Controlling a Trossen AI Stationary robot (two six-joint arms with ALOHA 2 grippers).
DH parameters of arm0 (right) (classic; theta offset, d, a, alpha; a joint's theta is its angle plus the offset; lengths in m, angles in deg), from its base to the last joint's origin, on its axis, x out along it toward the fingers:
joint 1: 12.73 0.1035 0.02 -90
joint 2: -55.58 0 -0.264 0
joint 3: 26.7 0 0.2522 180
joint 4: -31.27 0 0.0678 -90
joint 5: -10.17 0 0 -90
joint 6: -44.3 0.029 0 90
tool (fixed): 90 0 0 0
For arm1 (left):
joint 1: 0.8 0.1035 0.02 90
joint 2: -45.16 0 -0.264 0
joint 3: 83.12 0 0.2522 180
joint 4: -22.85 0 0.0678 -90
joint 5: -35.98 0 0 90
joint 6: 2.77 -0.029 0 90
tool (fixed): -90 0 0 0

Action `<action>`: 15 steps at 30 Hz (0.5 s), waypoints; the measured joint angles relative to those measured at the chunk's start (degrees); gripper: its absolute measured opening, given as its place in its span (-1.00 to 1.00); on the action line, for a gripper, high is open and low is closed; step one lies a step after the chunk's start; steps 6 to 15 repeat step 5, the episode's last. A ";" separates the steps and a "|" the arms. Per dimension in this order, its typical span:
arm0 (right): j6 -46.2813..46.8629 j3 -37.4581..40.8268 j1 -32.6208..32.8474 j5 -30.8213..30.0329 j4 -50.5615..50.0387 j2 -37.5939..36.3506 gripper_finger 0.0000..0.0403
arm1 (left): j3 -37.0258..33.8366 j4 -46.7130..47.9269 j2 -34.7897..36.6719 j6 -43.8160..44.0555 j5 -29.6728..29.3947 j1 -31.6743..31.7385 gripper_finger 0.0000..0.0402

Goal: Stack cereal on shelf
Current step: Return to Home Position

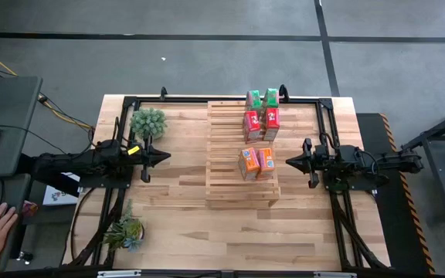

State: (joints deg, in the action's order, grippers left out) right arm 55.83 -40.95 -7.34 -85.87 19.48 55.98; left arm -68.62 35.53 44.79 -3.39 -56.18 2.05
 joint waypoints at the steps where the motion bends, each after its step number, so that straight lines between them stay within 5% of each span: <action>1: 0.00 0.00 0.00 0.00 0.00 0.00 -1.00 | 0.00 0.00 0.02 0.00 -0.02 0.00 -1.00; 15: 0.00 0.00 0.00 0.01 0.00 0.00 -1.00 | 0.00 0.00 0.02 0.00 -0.02 0.00 -1.00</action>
